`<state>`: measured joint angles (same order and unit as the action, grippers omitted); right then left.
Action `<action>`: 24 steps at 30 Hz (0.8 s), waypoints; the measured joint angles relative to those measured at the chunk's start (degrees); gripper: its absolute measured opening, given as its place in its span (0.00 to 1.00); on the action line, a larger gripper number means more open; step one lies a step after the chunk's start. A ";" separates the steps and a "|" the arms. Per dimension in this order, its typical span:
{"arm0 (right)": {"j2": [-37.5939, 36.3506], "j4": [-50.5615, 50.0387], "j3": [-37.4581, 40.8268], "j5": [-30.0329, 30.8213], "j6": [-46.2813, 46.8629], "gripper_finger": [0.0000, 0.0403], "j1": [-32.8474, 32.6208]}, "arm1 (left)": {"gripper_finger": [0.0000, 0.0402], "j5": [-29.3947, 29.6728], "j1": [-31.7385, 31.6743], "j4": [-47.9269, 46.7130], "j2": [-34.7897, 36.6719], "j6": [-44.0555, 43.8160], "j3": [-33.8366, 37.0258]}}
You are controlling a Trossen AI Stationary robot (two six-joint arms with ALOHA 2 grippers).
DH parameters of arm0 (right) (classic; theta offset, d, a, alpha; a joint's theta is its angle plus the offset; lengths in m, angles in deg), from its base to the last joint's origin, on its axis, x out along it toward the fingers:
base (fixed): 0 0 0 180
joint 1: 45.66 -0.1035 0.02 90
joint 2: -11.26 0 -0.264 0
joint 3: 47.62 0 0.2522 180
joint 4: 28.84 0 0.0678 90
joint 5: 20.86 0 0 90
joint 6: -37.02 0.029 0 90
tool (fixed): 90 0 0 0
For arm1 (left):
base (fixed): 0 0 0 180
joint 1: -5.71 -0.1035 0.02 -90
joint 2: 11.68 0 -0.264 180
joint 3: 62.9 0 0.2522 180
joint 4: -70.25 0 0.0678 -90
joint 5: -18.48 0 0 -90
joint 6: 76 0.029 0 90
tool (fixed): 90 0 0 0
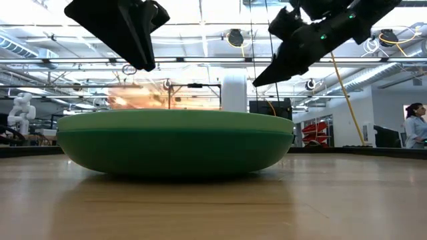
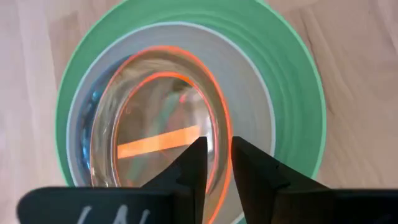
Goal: Stack plastic plates
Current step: Stack the small orange plate on the small blue plate, then return to Home Position
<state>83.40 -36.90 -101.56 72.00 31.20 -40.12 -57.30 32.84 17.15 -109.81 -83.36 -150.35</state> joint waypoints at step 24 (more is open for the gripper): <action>1.46 12.10 2.02 3.08 -1.41 0.24 -17.68 | 0.21 1.29 3.26 18.59 14.02 14.54 13.39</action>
<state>84.86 -24.80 -99.54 75.08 29.79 -57.80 -56.01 36.10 35.74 -95.79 -68.82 -136.97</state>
